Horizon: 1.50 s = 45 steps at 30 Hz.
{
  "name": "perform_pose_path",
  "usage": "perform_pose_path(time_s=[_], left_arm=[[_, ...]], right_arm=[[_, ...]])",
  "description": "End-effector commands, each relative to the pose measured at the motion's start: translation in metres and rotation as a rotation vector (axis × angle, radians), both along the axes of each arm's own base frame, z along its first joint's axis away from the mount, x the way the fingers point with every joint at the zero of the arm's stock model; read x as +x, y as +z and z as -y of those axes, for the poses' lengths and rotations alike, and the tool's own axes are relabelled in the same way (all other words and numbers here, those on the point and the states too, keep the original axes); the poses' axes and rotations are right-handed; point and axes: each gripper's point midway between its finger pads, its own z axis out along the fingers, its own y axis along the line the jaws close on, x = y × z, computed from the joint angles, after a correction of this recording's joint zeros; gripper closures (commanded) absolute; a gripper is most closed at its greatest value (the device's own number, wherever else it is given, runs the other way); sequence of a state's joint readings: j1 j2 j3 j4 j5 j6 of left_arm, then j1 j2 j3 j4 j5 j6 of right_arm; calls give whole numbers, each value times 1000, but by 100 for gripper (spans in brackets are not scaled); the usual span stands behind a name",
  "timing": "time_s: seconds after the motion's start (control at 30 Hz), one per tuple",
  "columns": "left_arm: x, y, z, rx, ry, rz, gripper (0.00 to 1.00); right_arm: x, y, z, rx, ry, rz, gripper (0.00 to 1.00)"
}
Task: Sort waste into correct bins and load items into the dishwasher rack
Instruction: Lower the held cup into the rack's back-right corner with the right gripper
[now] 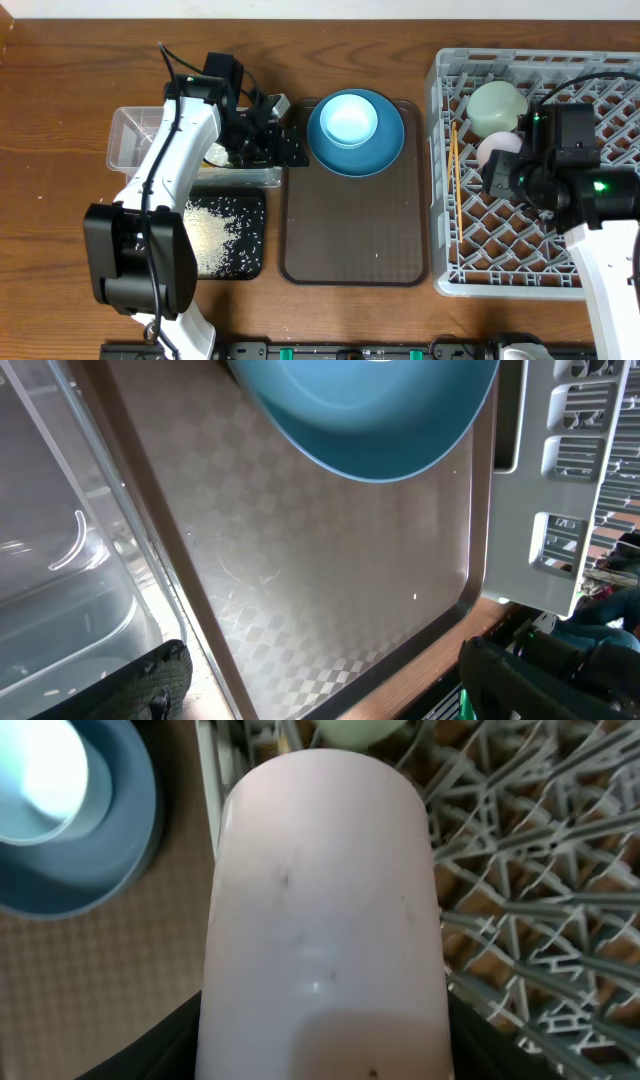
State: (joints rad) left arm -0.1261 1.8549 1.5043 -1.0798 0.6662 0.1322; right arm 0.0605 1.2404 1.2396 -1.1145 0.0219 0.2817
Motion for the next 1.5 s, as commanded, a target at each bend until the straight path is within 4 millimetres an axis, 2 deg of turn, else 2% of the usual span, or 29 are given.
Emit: perform_pose_path(time_s=[0.0, 0.33, 0.67, 0.9, 1.03, 1.2, 1.47], left_arm=[[5, 6, -5, 31, -6, 42, 11], [5, 6, -5, 31, -6, 42, 11], [5, 6, -5, 31, -6, 41, 11], [5, 6, -5, 31, -6, 42, 11], [5, 6, -5, 31, -6, 41, 11], [5, 6, -5, 31, -6, 42, 11], [5, 6, -5, 31, -6, 41, 11]], right_arm=[[-4, -4, 2, 10, -19, -29, 64], [-19, -9, 40, -105, -170, -84, 64], [-38, -12, 84, -90, -359, -139, 65], [-43, -12, 108, -53, -460, -130, 70], [-34, -8, 113, -51, -469, -83, 73], [-9, 4, 120, -60, -469, 35, 81], [28, 19, 122, -46, -405, 175, 81]])
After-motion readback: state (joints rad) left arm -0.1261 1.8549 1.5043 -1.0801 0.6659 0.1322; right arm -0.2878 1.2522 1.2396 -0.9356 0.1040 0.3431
